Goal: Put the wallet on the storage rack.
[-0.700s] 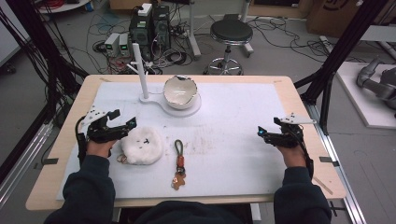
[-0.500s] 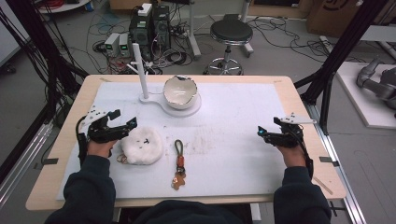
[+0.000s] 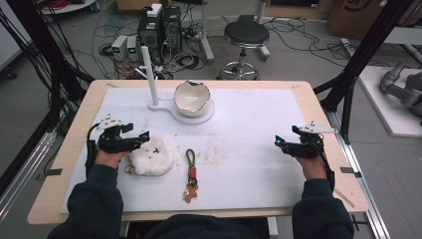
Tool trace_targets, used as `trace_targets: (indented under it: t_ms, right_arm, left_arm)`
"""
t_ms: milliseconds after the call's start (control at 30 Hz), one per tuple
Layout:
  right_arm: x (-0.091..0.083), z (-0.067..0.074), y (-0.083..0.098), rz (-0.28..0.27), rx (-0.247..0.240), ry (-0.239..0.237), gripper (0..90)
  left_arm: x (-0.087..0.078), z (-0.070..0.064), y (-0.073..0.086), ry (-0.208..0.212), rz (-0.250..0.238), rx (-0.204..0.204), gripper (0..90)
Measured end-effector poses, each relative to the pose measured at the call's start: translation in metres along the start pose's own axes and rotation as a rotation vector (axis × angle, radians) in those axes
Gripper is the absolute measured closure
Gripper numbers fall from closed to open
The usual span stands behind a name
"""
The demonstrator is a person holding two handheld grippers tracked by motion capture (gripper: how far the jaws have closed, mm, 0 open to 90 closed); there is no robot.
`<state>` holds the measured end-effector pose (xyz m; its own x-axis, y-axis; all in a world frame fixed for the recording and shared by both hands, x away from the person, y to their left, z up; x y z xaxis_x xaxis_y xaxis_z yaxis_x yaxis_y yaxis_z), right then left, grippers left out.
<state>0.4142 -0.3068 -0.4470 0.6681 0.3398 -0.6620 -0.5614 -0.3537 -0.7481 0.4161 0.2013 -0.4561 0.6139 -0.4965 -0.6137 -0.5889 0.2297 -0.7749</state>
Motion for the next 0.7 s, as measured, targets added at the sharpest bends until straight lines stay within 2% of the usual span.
trace_targets:
  t_ms: [33, 133, 200, 267, 300, 333, 367, 400, 500, 533, 567, 600, 667, 700]
  right_arm:
    - [-0.001, 0.004, 0.001, 0.004, -0.013, -0.003, 21.3]
    - [0.000, 0.007, 0.001, 0.009, -0.023, -0.005, 21.3]
    - [0.001, 0.008, 0.001, 0.014, -0.026, -0.007, 21.3]
    - [0.001, 0.009, 0.002, 0.016, -0.029, -0.008, 21.3]
    - [0.002, 0.009, 0.002, 0.020, -0.025, -0.011, 21.3]
    - [0.002, 0.008, 0.003, 0.021, -0.026, -0.012, 21.3]
    - [0.003, 0.008, 0.003, 0.023, -0.025, -0.014, 21.3]
    - [0.004, 0.008, 0.004, 0.028, -0.024, -0.017, 21.3]
    - [0.005, 0.009, 0.005, 0.031, -0.028, -0.023, 21.3]
    - [0.005, 0.009, 0.005, 0.031, -0.028, -0.023, 21.3]
    - [0.006, 0.011, 0.004, 0.031, -0.034, -0.027, 21.3]
    - [0.006, 0.012, 0.004, 0.033, -0.033, -0.032, 21.3]
    - [0.007, 0.014, 0.003, 0.031, -0.035, -0.039, 21.3]
    - [0.007, 0.016, 0.002, 0.030, -0.039, -0.044, 21.4]
  left_arm:
    - [0.005, -0.002, 0.007, 0.011, 0.062, 0.021, 20.6]
    - [0.014, -0.002, 0.014, -0.008, 0.127, 0.043, 21.6]
    - [0.018, 0.001, 0.017, -0.031, 0.149, 0.047, 22.4]
    - [0.021, 0.004, 0.023, -0.034, 0.196, 0.054, 23.3]
    - [0.024, 0.004, 0.027, -0.027, 0.227, 0.048, 24.2]
    - [0.024, 0.004, 0.027, -0.027, 0.227, 0.048, 25.9]
    - [0.026, 0.002, 0.031, 0.040, 0.256, 0.018, 31.4]
    - [0.026, 0.000, 0.031, 0.059, 0.254, 0.012, 40.3]
    - [0.022, 0.000, 0.029, 0.046, 0.252, 0.012, 53.7]
    - [0.022, 0.000, 0.029, 0.046, 0.252, 0.012, 64.0]
    - [0.018, 0.000, 0.024, 0.053, 0.220, 0.006, 71.3]
    - [0.016, -0.002, 0.021, 0.061, 0.189, -0.002, 73.7]
    - [0.011, -0.005, 0.013, 0.070, 0.137, -0.003, 75.4]
    - [0.008, -0.006, 0.007, 0.077, 0.094, -0.006, 75.9]
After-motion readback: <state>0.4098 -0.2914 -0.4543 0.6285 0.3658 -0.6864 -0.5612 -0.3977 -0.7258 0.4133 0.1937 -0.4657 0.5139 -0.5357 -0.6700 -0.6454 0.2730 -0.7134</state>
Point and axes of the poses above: each handheld gripper's, and its own axes: x roughly forward along the jaws, y roughly out of its underside, z roughly to its left, the point moved 8 cm from there along x, roughly forward along the jaws, and after that the axes turned 10 degrees about z, right-handed, at the moved point
